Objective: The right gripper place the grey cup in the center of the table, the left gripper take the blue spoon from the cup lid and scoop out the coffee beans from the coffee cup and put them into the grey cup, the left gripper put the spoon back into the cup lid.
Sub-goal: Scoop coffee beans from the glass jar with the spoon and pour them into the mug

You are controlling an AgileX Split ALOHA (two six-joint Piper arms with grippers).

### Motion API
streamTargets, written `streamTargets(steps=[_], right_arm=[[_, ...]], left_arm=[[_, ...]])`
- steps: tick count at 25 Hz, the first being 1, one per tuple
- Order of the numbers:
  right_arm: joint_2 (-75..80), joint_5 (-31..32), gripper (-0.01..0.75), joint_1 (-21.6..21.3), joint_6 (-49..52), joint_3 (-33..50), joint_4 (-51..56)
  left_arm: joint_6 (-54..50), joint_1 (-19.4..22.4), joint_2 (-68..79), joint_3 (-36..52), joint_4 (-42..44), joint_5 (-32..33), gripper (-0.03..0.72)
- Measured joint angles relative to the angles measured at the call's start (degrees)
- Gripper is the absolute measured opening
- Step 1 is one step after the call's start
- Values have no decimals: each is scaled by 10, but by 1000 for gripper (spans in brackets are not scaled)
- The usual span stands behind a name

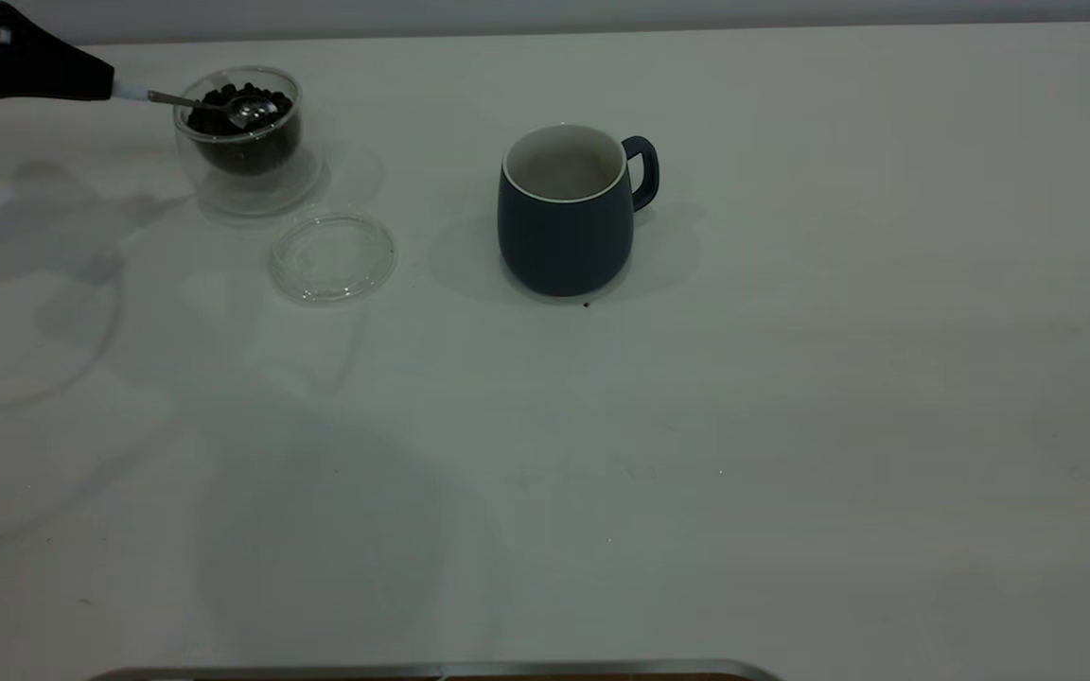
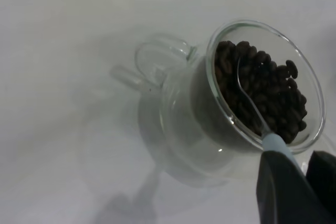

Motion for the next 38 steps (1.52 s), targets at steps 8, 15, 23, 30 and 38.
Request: streamTargets(steps=[8,15,23,30,38], right_arm=[[0,0,592,0,0,0,0],[0,0,592,0,0,0,0],[0,0,592,0,0,0,0],[0,0,592,0,0,0,0],[0,0,592,0,0,0,0]], left_arm=[[-139,0,0,0,0,-1,130],[-250,0,0,0,22,1,130],[-324,0,0,0,41,21,130],[-377,0,0,0,42,28,130],[-382,0,0,0,42,33,130]])
